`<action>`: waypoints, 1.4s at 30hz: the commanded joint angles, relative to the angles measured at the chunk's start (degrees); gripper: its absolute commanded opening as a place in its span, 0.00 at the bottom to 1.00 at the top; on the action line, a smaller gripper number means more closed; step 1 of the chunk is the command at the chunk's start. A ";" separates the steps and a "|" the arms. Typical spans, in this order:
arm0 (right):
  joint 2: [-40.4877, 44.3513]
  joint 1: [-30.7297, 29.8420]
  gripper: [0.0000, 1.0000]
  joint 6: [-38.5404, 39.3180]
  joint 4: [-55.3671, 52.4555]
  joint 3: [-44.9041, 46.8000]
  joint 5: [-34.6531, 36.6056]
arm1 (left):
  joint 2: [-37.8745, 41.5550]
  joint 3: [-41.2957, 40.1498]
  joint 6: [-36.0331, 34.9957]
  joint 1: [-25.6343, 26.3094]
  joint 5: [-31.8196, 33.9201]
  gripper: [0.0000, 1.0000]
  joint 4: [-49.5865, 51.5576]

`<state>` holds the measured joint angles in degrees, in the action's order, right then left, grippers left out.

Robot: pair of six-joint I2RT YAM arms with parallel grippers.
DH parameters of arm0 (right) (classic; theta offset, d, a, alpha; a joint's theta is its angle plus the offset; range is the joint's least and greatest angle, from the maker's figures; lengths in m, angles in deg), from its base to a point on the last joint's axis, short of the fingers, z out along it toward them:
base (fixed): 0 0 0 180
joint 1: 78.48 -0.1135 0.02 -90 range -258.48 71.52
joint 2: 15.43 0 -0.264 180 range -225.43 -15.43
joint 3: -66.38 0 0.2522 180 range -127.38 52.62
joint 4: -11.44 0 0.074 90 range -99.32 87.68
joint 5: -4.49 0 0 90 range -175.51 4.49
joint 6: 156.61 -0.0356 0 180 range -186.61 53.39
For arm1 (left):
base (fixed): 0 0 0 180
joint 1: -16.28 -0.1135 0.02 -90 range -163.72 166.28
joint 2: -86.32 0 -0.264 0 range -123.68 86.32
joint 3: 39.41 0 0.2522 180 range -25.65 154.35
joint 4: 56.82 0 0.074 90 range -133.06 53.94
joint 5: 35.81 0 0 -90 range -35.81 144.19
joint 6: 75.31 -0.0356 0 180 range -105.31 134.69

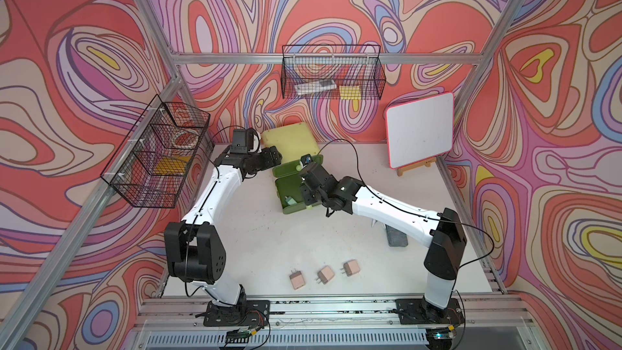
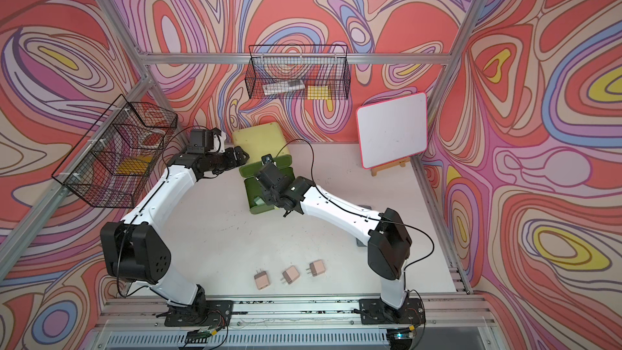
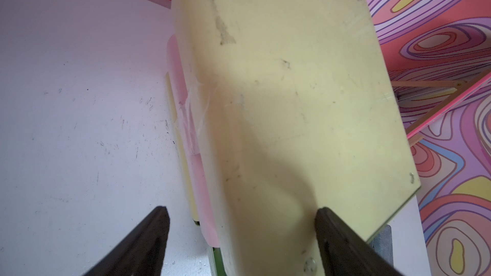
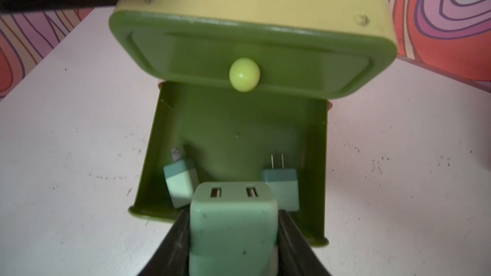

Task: Place the plugs into the drawer by color
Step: Place the plug in the drawer.

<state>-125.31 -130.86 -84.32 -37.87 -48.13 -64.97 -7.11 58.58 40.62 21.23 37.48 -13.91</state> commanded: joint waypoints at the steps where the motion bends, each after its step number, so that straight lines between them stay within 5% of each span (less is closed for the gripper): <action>1: -5.03 1.23 0.37 1.11 0.76 -2.87 -0.32 | 0.09 -0.47 -0.17 0.25 -0.59 0.86 0.47; 17: -15.45 2.34 0.41 -0.30 4.87 -6.51 -1.87 | 0.97 -0.64 0.05 0.23 -0.61 0.86 0.47; 26: -15.41 2.81 0.56 0.78 5.52 -6.41 -4.06 | 2.37 1.30 -1.23 0.23 1.19 0.87 1.60; 33: -10.02 3.16 0.62 4.01 8.41 -3.72 -4.01 | 1.69 7.01 -2.53 0.16 4.33 0.88 4.24; 42: 5.74 3.08 0.64 7.92 22.87 17.51 -7.17 | -9.74 23.30 -7.37 -0.12 7.39 0.86 11.68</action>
<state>-122.25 -127.97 -78.18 -21.22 -34.84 -70.70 -13.28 78.60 36.14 21.20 42.84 -6.90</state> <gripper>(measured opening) 0.643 0.860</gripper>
